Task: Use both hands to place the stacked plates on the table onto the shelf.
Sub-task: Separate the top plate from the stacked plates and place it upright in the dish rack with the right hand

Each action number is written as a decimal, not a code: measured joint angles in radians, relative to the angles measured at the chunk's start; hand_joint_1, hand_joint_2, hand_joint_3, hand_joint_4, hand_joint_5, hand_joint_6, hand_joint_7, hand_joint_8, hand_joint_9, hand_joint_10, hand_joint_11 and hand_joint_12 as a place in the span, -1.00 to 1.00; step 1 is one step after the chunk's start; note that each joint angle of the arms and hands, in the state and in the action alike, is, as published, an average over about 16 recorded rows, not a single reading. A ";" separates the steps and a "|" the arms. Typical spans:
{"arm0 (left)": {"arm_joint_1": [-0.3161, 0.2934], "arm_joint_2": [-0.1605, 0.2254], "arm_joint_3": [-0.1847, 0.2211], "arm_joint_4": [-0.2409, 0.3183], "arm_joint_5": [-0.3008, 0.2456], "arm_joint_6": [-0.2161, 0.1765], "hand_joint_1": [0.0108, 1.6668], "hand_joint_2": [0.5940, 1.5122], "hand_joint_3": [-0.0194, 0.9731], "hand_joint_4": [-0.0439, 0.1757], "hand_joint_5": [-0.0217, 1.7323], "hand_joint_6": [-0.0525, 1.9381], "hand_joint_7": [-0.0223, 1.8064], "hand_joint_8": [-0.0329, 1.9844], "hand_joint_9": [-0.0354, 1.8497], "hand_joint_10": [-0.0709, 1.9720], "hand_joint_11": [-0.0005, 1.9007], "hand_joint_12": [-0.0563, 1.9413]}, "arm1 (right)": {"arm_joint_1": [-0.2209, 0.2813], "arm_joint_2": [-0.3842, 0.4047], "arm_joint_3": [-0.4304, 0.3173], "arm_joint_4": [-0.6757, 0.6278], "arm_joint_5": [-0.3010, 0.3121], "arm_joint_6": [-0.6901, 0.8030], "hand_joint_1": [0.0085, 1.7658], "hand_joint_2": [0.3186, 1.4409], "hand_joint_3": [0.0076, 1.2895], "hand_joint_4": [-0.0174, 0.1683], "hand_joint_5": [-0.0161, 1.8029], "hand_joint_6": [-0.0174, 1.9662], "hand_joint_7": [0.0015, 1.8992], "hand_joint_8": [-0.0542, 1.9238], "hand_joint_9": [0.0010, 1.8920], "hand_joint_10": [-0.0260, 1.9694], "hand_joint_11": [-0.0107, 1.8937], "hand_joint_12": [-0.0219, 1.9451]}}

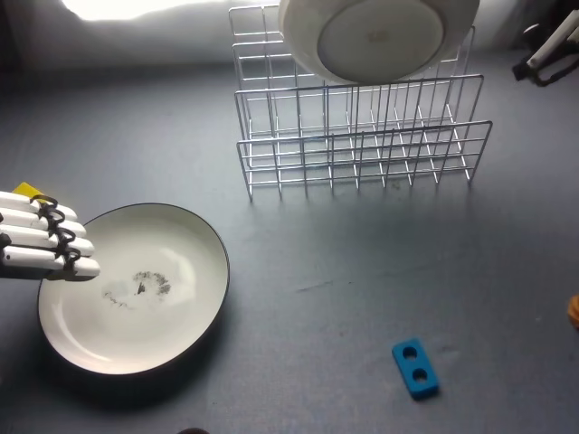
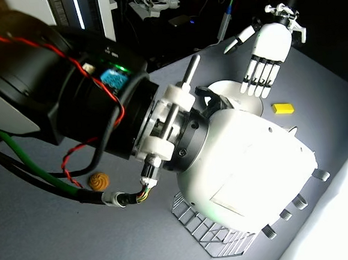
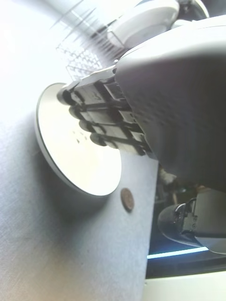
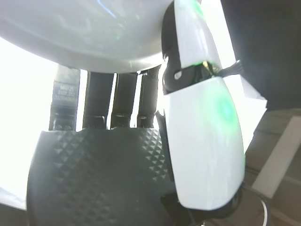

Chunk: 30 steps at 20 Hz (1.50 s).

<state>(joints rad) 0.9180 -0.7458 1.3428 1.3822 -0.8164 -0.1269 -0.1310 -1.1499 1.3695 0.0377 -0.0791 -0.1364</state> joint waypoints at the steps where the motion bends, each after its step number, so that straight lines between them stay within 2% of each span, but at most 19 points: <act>1: 0.001 0.000 0.001 0.000 0.001 0.000 -1.00 -0.05 -0.92 -0.57 -0.96 -0.93 -0.96 -0.97 -0.94 -0.99 -0.98 -0.95 | -0.007 -0.003 0.004 0.006 0.006 0.000 0.44 0.25 -0.99 -0.84 0.07 -0.10 0.16 -0.14 0.35 -0.95 -0.21 0.07; 12: 0.009 -0.001 0.005 -0.001 0.011 0.000 -1.00 -0.05 -0.92 -0.56 -0.96 -0.93 -0.96 -0.97 -0.94 -0.99 -0.98 -0.95 | -0.087 -0.033 0.049 0.038 0.056 -0.002 0.43 0.26 -0.99 -0.83 0.07 -0.13 0.17 -0.15 0.35 -0.95 -0.19 0.10; 16: 0.013 -0.001 0.006 -0.001 0.014 -0.001 -1.00 -0.05 -0.92 -0.56 -0.96 -0.93 -0.96 -0.97 -0.94 -0.99 -0.98 -0.95 | -0.117 -0.035 0.056 0.041 0.075 -0.001 0.44 0.26 -0.99 -0.85 0.07 -0.15 0.17 -0.16 0.30 -0.80 -0.19 0.11; 21: 0.019 -0.001 0.007 -0.002 0.019 -0.001 -1.00 -0.05 -0.92 -0.56 -0.96 -0.93 -0.96 -0.97 -0.94 -0.99 -0.98 -0.95 | -0.148 -0.037 0.059 0.043 0.096 -0.001 0.43 0.27 -0.99 -0.86 0.06 -0.12 0.15 -0.14 0.26 -0.75 -0.22 0.13; 28: 0.030 -0.005 0.008 -0.004 0.026 -0.001 -1.00 -0.05 -0.92 -0.57 -0.96 -0.93 -0.96 -0.97 -0.94 -0.99 -0.98 -0.95 | -0.176 -0.041 0.064 0.045 0.121 0.001 0.38 0.37 -0.99 -0.88 -0.03 0.00 0.12 -0.46 0.15 -0.72 -0.32 0.21; 30: 0.035 -0.007 0.008 -0.007 0.029 -0.001 -1.00 -0.05 -0.92 -0.57 -0.96 -0.93 -0.96 -0.97 -0.94 -0.99 -0.98 -0.95 | -0.182 -0.042 0.064 0.045 0.127 0.001 0.35 0.40 -0.99 -0.88 -0.05 -0.03 0.11 -0.54 0.12 -0.77 -0.35 0.23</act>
<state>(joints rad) 0.9535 -0.7526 1.3510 1.3754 -0.7875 -0.1277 -0.3126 -1.1917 1.4339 0.0828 0.0480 -0.1356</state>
